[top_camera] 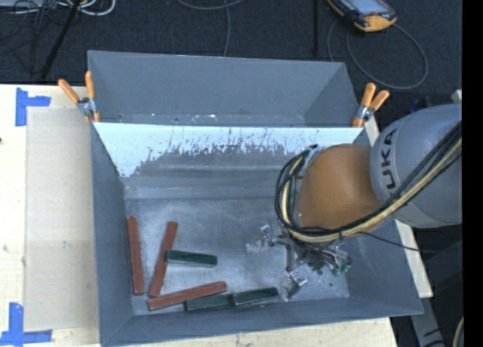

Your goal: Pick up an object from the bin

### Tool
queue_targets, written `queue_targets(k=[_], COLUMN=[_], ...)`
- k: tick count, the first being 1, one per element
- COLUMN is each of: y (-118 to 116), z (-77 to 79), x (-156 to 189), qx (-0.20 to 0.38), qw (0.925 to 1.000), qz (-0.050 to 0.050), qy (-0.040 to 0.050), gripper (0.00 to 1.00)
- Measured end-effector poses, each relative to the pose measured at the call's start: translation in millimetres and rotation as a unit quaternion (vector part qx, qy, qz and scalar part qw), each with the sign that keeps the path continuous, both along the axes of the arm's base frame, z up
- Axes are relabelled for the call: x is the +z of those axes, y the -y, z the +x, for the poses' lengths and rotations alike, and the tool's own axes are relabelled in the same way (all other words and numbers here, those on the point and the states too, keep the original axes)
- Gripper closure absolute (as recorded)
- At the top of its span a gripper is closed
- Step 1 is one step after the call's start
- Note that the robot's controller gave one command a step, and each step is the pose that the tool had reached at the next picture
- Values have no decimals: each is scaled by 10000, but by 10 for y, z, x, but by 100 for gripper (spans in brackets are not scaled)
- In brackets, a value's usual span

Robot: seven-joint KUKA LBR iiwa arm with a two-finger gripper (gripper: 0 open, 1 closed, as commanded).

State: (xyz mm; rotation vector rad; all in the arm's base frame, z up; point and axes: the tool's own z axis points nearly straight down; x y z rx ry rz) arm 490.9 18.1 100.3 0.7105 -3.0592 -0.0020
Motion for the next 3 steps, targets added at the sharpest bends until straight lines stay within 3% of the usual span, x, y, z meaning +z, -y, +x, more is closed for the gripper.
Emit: queue_targets(k=[1,2,3], y=[-77,-301,-677], z=[-69,-85,27], x=[-119,-212,-256], qx=[1456,1724,910], qw=[9893,9850,9958], qz=[-2,-6,-6], qy=[13,21,63], gripper=[0,0,100])
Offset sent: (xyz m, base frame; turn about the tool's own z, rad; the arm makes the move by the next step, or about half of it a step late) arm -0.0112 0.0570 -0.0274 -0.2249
